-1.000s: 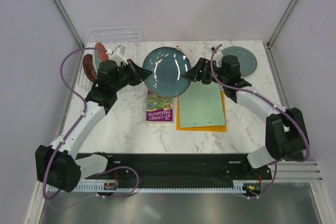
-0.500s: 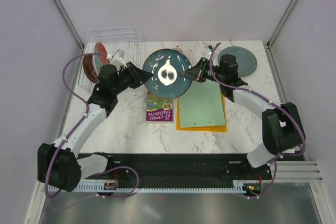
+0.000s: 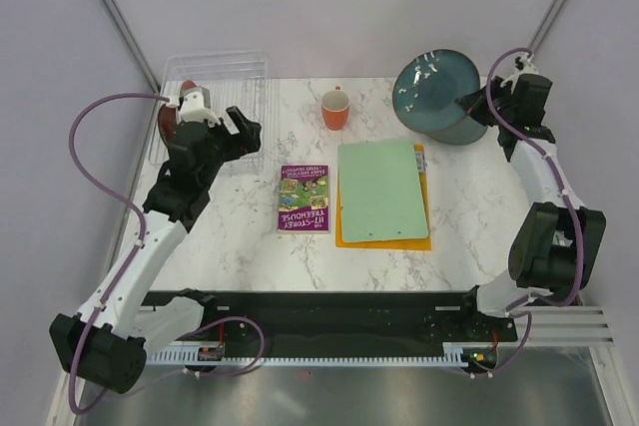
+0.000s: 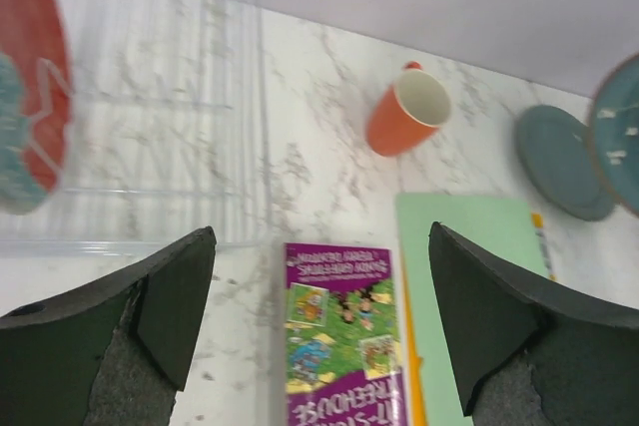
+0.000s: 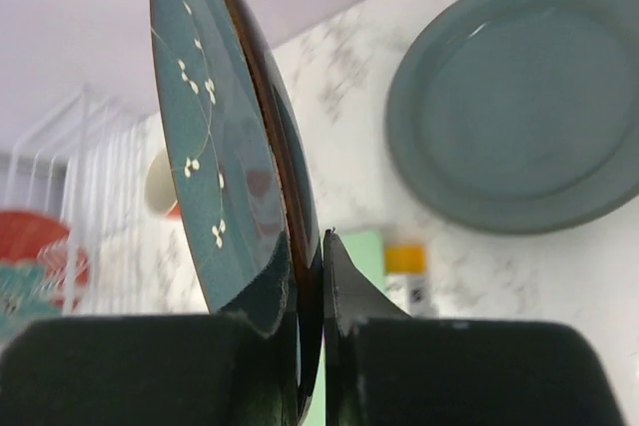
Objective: Unload the plates from the dish rack
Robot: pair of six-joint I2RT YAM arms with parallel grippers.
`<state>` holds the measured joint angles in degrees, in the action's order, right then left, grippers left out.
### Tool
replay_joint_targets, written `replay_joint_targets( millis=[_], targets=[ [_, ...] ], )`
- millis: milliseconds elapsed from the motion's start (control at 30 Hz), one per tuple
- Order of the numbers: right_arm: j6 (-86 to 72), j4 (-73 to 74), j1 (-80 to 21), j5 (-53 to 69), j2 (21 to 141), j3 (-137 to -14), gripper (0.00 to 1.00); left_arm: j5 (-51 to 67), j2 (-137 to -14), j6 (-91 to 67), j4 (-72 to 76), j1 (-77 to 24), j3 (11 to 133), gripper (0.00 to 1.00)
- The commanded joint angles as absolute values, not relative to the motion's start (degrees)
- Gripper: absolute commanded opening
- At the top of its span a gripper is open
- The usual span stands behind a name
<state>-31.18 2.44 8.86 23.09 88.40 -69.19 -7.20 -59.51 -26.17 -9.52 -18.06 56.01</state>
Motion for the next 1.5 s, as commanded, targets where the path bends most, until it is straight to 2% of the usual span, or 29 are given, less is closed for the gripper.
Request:
replay_joint_targets(
  millis=[0,400,767,800,867,900,967,1033,1167,1200,1233,1467],
  targets=[
    [-30.15,-1.05,11.76,24.44,92.89,-79.00,0.00,-23.00,-56.51,-11.98,-11.43,-17.93,56.87,0.93],
    [-36.29,-6.68,20.03,29.17,117.22,-93.06,0.00,-28.82,-56.42,-6.51,-8.79,-17.84,52.74,0.93],
    [-40.51,-8.09,21.97,33.22,124.98,-94.75,0.02,-30.33,-58.89,-5.62,-6.50,-17.84,52.91,0.94],
    [-40.87,-8.17,21.97,34.61,125.24,-94.49,0.07,-30.15,-58.89,-5.80,-6.50,-17.84,52.91,0.94],
    [-41.22,-8.17,21.97,35.15,125.33,-94.04,0.29,-29.80,-58.89,-6.15,-6.68,-17.84,52.82,0.94],
    [-41.39,-8.00,21.97,35.50,125.68,-93.96,0.30,-29.53,-58.89,-6.41,-6.68,-17.84,52.65,0.94],
    [-41.22,-6.25,21.97,36.56,126.21,-94.39,0.50,-29.18,-58.80,-7.03,-7.03,-17.84,52.56,0.94],
    [-40.78,-5.28,21.97,37.26,126.39,-94.40,0.52,-29.00,-58.71,-7.21,-7.38,-17.75,52.56,0.94],
    [-38.59,-0.89,21.89,36.48,125.33,-94.22,0.66,-29.09,-58.89,-6.68,-8.26,-17.75,53.09,0.95],
    [-37.97,-0.10,21.80,36.39,124.90,-94.22,0.73,-29.18,-58.80,-6.77,-8.26,-17.84,53.26,0.96],
    [-36.92,2.44,21.80,36.56,124.63,-94.13,0.98,-29.18,-58.89,-6.68,-8.35,-17.84,53.26,0.96],
    [-29.99,13.26,20.22,34.20,122.88,-96.59,0.98,-27.60,-59.50,-8.17,-9.31,-17.75,53.70,0.97]
  ],
)
